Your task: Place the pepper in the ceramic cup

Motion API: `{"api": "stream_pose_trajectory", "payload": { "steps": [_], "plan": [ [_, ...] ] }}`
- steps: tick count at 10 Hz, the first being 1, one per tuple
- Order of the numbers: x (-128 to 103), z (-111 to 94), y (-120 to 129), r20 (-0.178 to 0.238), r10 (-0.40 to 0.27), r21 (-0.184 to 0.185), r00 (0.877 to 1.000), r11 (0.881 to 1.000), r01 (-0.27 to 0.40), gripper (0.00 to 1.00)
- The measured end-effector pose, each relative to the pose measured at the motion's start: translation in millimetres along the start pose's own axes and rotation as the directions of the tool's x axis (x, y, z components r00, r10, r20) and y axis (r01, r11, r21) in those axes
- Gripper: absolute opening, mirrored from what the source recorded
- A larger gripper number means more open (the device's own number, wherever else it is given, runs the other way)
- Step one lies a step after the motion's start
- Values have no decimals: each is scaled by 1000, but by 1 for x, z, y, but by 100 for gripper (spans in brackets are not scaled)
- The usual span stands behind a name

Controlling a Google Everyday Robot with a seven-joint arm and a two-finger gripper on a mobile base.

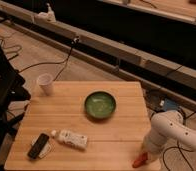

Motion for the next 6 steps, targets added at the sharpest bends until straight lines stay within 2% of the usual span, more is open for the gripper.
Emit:
{"api": "stream_pose_trajectory", "payload": {
  "steps": [1,3,5,6],
  "plan": [
    [0,-1,-2,7,6,11,1000,1000,-6,1],
    [4,-9,-5,11,24,34,1000,999,-24,0],
    [7,-37,-35,-2,53,95,999,994,-52,0],
    [7,-62,-65,-12,69,141,998,988,-67,0]
  ]
}}
